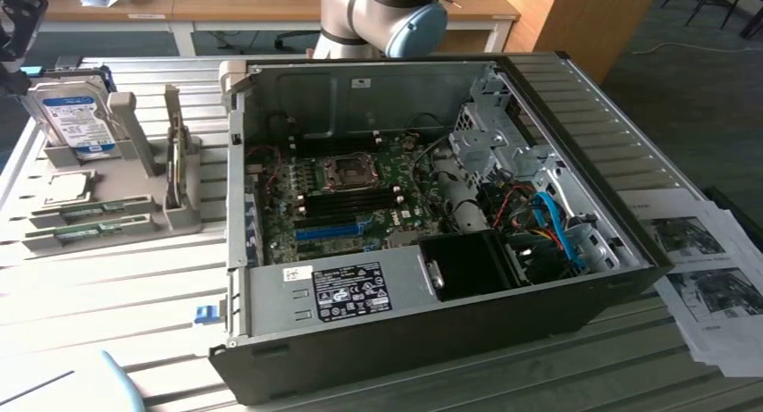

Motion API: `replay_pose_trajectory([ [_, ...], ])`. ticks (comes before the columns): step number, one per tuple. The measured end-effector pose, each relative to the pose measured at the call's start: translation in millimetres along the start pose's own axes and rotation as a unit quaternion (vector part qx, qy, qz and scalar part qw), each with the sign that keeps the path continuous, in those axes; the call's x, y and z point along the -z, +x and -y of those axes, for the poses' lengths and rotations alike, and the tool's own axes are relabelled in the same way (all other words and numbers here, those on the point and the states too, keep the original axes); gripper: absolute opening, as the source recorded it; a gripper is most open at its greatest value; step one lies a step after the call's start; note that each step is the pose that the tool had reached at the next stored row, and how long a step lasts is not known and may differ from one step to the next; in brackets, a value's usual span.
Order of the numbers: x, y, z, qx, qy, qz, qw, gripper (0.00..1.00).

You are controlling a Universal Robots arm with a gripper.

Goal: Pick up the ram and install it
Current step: 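Reach for the ram, then pick up the ram and move it above insertion slot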

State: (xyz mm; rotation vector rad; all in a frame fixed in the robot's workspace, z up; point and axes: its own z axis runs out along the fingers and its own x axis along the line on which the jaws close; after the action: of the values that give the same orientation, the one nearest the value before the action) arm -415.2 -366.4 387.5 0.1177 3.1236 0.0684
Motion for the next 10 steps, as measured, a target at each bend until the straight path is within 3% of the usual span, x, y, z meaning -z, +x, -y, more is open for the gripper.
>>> replay_pose_trajectory([
  [10, -0.6, 0.3, -2.2, 0.000, 0.0000, 0.0000, 1.0000, 0.09],
])
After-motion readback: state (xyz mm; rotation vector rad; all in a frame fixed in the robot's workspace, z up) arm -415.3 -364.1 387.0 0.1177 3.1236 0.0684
